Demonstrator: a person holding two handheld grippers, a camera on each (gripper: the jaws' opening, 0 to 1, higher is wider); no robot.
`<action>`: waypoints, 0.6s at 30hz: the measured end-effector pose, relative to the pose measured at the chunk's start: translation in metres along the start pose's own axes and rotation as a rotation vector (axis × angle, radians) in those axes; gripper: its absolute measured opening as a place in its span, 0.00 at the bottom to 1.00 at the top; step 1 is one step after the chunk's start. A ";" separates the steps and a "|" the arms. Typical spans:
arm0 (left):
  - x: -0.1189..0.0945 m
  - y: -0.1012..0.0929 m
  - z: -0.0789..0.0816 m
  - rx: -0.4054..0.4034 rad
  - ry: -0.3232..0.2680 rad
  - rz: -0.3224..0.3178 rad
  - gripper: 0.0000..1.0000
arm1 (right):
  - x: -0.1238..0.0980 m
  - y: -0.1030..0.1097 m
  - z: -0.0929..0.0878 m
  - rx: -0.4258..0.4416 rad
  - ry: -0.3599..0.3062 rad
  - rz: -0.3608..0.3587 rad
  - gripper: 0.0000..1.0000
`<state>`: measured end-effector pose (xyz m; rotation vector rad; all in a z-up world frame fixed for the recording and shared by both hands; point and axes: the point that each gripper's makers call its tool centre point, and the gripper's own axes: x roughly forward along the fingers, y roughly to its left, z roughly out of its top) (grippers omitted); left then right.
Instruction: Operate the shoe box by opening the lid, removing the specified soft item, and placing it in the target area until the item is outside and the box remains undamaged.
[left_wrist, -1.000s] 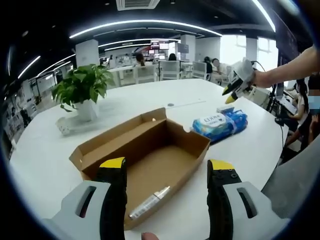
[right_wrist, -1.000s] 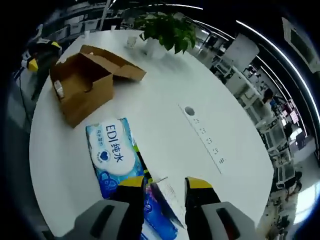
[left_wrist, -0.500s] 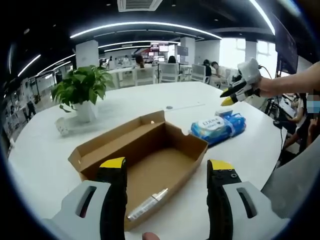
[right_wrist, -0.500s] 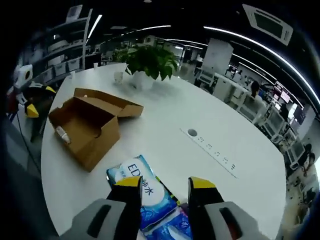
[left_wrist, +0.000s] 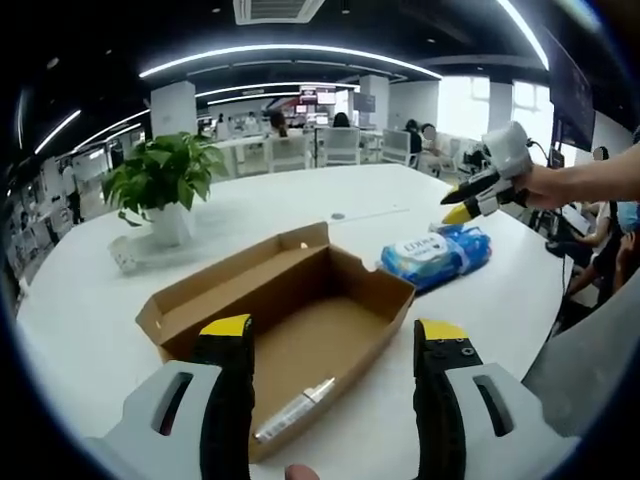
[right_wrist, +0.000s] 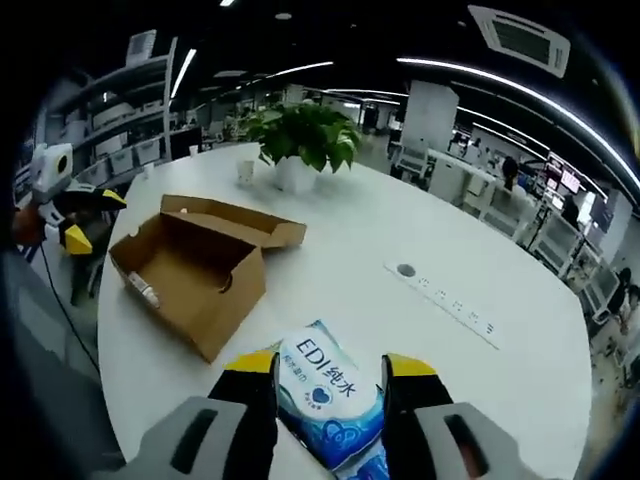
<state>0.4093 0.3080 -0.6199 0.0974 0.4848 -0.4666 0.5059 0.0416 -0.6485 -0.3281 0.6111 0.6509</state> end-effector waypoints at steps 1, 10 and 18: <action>0.000 0.000 0.000 0.002 0.000 -0.001 0.63 | 0.000 0.004 0.000 -0.010 0.005 0.005 0.38; -0.001 -0.003 0.002 0.004 -0.005 -0.007 0.62 | -0.003 0.023 0.009 0.003 -0.034 0.016 0.40; 0.000 -0.007 0.003 0.012 -0.006 -0.019 0.62 | -0.004 0.038 0.014 0.000 -0.058 0.031 0.41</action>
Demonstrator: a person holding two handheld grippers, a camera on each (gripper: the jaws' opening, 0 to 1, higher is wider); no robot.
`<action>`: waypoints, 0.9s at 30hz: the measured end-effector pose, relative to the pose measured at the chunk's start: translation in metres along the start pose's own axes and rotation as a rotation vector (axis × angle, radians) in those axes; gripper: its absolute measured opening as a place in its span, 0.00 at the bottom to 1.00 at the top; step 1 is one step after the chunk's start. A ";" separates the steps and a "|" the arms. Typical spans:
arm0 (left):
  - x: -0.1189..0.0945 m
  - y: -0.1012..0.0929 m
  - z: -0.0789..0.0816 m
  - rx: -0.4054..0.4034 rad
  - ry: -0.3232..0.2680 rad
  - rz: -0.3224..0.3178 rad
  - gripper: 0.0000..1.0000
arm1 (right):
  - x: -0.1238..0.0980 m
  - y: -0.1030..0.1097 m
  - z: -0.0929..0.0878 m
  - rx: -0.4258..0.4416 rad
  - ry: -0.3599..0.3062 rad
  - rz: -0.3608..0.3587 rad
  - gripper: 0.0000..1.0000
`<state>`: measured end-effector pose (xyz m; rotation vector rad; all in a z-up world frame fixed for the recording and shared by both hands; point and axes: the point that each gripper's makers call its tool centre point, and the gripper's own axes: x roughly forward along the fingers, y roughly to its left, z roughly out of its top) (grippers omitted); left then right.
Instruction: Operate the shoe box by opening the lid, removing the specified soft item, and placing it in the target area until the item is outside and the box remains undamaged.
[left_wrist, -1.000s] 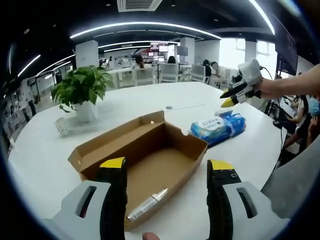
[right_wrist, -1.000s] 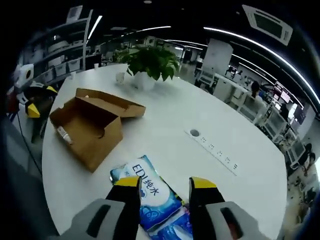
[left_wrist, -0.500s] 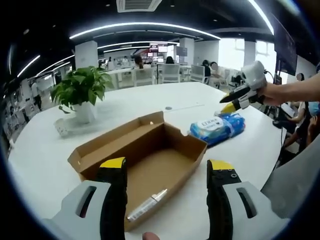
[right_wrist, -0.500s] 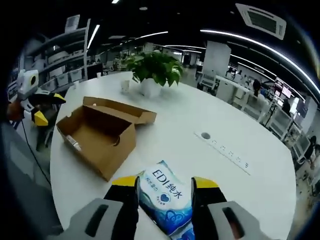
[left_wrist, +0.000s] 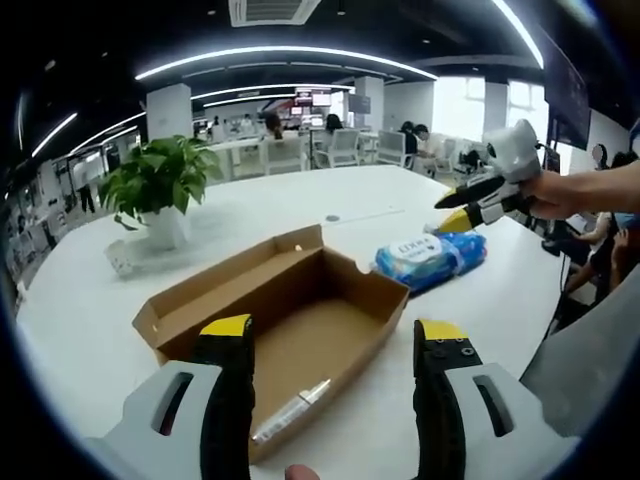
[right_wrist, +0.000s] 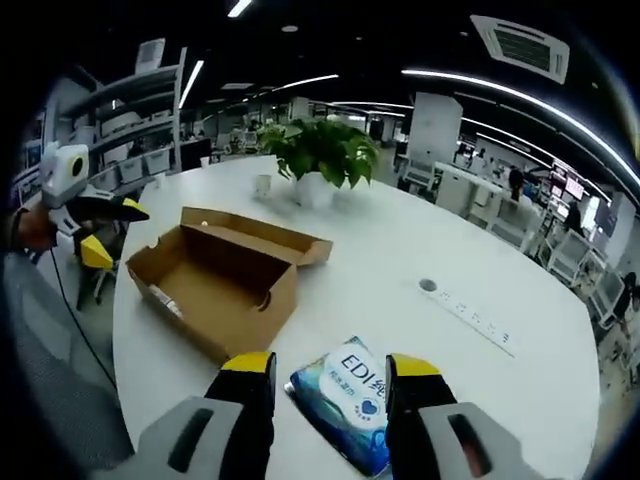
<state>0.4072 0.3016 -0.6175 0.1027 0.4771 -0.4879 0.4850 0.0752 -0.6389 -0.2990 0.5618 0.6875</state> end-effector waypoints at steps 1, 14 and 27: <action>0.000 -0.001 0.000 0.002 0.001 -0.001 0.62 | 0.001 0.003 0.000 -0.003 0.002 0.008 0.41; 0.002 -0.006 0.000 0.015 0.001 -0.018 0.62 | 0.001 0.020 0.003 0.037 -0.037 0.023 0.47; 0.003 -0.013 0.002 0.032 0.000 -0.040 0.62 | -0.003 0.039 0.000 0.033 -0.045 0.029 0.51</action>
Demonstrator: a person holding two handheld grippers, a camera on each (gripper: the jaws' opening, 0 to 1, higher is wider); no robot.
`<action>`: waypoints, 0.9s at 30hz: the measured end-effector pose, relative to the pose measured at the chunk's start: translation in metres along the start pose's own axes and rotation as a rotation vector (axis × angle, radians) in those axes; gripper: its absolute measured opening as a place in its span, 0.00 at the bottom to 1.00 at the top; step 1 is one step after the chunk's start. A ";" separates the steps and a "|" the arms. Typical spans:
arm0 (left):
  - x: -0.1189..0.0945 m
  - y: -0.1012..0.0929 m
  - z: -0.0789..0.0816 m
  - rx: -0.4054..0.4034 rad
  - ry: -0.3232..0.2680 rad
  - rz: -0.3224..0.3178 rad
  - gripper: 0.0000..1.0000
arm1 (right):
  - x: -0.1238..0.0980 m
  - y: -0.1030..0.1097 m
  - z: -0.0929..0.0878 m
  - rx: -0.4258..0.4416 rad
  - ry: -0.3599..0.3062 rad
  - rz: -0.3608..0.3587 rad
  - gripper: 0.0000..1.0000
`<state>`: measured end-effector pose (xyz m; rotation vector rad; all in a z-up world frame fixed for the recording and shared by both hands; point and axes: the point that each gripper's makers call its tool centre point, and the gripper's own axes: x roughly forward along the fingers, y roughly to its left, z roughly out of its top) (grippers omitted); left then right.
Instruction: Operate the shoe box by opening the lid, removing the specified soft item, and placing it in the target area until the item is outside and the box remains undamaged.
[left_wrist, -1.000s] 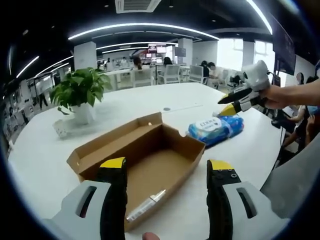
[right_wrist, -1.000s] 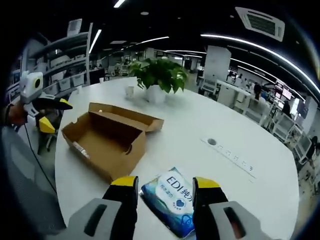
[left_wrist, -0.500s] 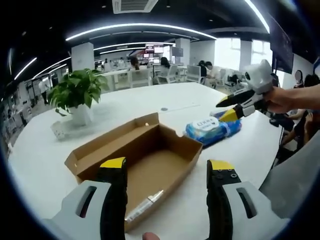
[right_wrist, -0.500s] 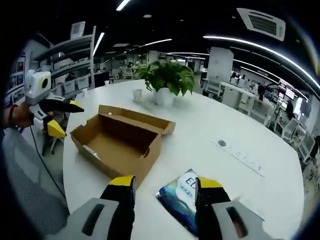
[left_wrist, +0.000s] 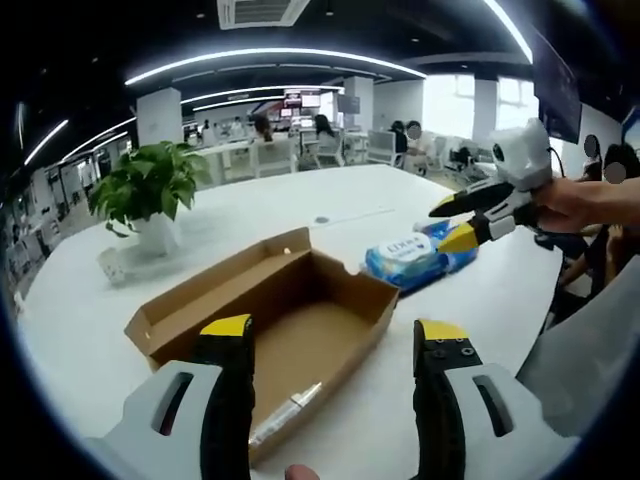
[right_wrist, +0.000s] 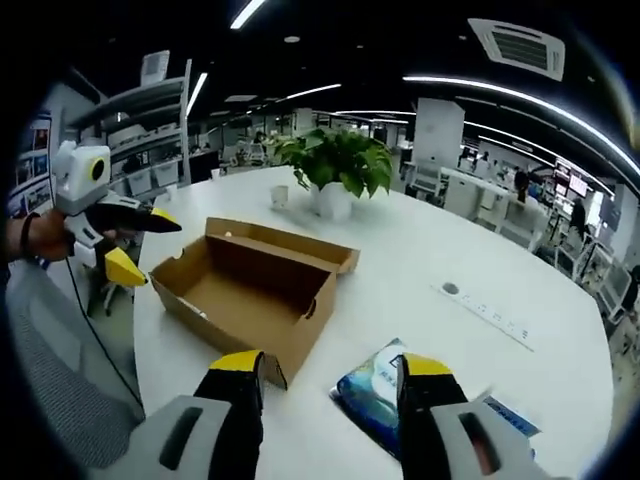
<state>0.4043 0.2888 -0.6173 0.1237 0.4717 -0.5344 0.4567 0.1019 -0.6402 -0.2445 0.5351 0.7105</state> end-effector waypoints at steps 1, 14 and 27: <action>0.001 -0.001 0.000 0.002 0.001 -0.003 0.62 | 0.000 0.002 0.000 0.002 -0.001 0.001 0.51; 0.003 -0.012 -0.002 0.023 0.012 -0.037 0.62 | 0.016 0.038 -0.006 0.047 -0.022 0.020 0.54; 0.003 -0.013 -0.007 0.005 0.034 -0.039 0.62 | 0.031 0.074 -0.005 0.050 -0.042 0.042 0.58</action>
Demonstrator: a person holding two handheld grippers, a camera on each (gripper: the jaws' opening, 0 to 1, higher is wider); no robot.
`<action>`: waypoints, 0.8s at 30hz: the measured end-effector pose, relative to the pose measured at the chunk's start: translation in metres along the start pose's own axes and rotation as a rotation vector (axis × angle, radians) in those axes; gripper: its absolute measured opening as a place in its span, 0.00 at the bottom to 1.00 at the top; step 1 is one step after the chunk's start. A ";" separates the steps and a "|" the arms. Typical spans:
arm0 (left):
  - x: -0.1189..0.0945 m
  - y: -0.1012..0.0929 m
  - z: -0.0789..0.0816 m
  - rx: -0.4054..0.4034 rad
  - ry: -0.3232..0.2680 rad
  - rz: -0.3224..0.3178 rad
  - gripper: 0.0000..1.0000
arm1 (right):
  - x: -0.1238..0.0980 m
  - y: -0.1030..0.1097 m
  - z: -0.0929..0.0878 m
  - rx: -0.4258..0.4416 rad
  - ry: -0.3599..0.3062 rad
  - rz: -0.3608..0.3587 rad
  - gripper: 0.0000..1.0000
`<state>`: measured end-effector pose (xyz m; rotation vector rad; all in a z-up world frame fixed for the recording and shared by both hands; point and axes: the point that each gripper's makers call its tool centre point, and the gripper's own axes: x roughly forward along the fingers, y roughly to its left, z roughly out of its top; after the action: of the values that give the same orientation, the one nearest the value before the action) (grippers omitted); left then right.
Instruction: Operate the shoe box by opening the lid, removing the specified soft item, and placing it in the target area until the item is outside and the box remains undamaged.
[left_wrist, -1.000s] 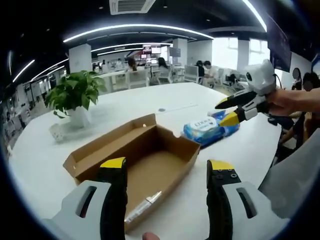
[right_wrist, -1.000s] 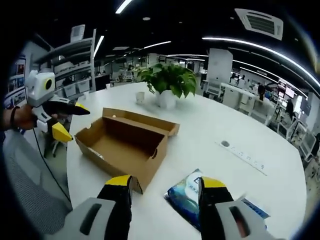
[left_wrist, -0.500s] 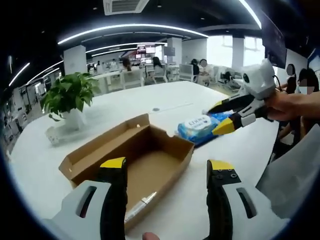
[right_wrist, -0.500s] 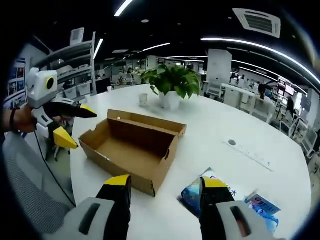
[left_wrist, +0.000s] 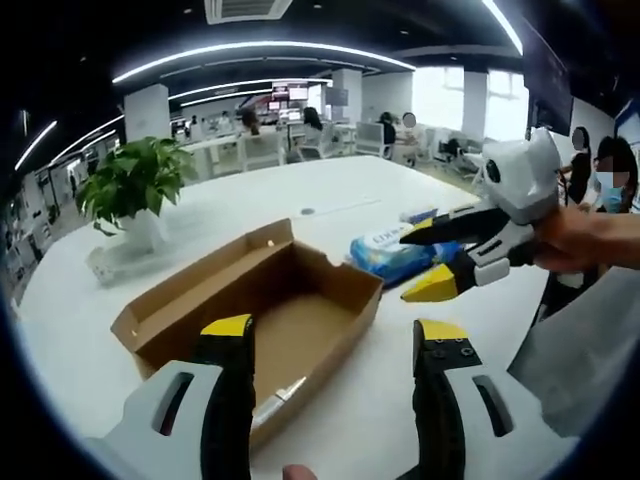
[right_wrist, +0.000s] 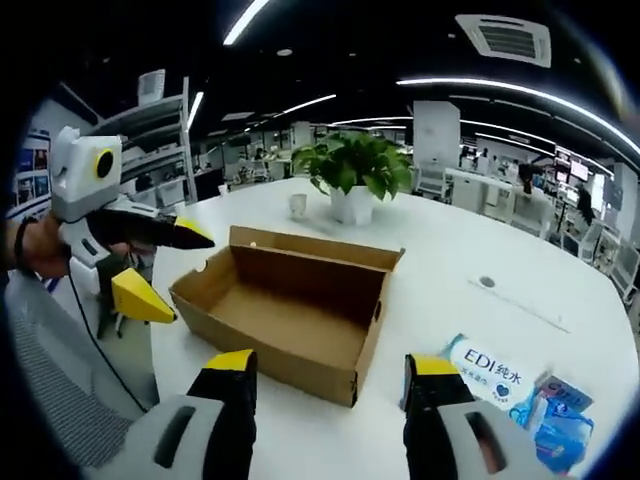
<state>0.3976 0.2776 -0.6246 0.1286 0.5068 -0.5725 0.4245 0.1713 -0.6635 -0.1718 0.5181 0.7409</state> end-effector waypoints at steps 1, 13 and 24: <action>0.000 0.000 0.000 -0.006 -0.001 0.000 0.62 | 0.001 0.002 -0.001 -0.008 0.004 0.000 0.58; -0.008 0.013 0.005 -0.040 0.001 0.013 0.62 | -0.002 0.013 -0.001 0.029 -0.050 -0.008 0.60; -0.022 0.046 0.005 0.010 0.036 0.045 0.60 | -0.004 0.018 -0.005 -0.002 -0.043 -0.017 0.59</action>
<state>0.4089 0.3262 -0.6108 0.1591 0.5349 -0.5299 0.4083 0.1803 -0.6649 -0.1619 0.4743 0.7273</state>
